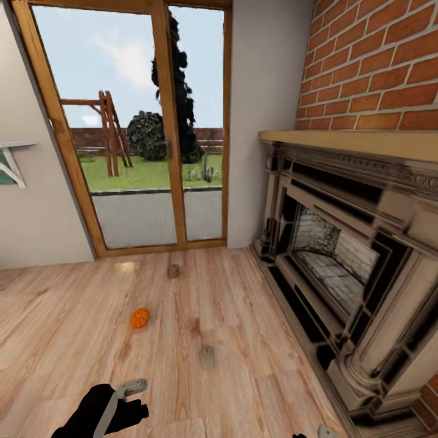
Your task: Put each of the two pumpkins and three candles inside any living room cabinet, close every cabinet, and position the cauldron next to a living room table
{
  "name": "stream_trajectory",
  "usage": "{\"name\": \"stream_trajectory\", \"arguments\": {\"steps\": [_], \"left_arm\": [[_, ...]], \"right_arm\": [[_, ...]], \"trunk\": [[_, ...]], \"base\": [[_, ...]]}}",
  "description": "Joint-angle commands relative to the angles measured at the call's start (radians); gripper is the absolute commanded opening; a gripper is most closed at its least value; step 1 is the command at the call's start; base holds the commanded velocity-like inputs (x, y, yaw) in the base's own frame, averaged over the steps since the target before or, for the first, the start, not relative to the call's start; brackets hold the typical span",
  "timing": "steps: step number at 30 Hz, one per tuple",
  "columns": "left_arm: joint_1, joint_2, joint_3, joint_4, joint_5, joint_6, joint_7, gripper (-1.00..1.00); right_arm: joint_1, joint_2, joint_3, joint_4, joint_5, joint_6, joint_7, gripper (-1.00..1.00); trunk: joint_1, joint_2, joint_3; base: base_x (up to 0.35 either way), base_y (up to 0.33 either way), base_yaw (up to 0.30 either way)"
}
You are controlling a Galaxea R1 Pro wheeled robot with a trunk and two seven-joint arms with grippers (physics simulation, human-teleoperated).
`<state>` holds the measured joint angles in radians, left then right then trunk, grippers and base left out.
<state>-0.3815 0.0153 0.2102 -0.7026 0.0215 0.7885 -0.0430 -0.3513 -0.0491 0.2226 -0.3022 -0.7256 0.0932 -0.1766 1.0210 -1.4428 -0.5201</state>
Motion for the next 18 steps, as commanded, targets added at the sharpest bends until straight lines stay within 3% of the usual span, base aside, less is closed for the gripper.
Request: {"name": "stream_trajectory", "arguments": {"steps": [1, 5, 13, 18], "left_arm": [[0.000, 0.000, 0.000, 0.000, 0.000, 0.000, 0.000, 1.00], [0.000, 0.000, 0.000, 0.000, 0.000, -0.001, 0.000, 1.00], [0.000, 0.000, 0.000, 0.000, 0.000, -0.001, 0.000, 1.00], [0.000, 0.000, 0.000, 0.000, 0.000, 0.000, 0.000, 1.00]], "right_arm": [[0.000, 0.000, 0.000, 0.000, 0.000, 0.001, 0.000, 1.00], [0.000, 0.000, 0.009, 0.000, 0.000, 0.001, 0.000, 1.00], [0.000, 0.000, 0.012, 0.000, 0.000, -0.001, 0.000, 1.00], [0.000, 0.000, 0.018, 0.000, 0.000, -0.001, -0.001, 1.00]], "trunk": [[0.000, 0.000, 0.000], [0.000, 0.000, 0.000], [0.000, 0.000, 0.000], [0.000, 0.000, 0.000]], "base": [[0.227, 0.000, 0.244], [0.227, 0.000, 0.197], [0.226, 0.004, 0.035], [0.224, 0.079, 0.209]]}}
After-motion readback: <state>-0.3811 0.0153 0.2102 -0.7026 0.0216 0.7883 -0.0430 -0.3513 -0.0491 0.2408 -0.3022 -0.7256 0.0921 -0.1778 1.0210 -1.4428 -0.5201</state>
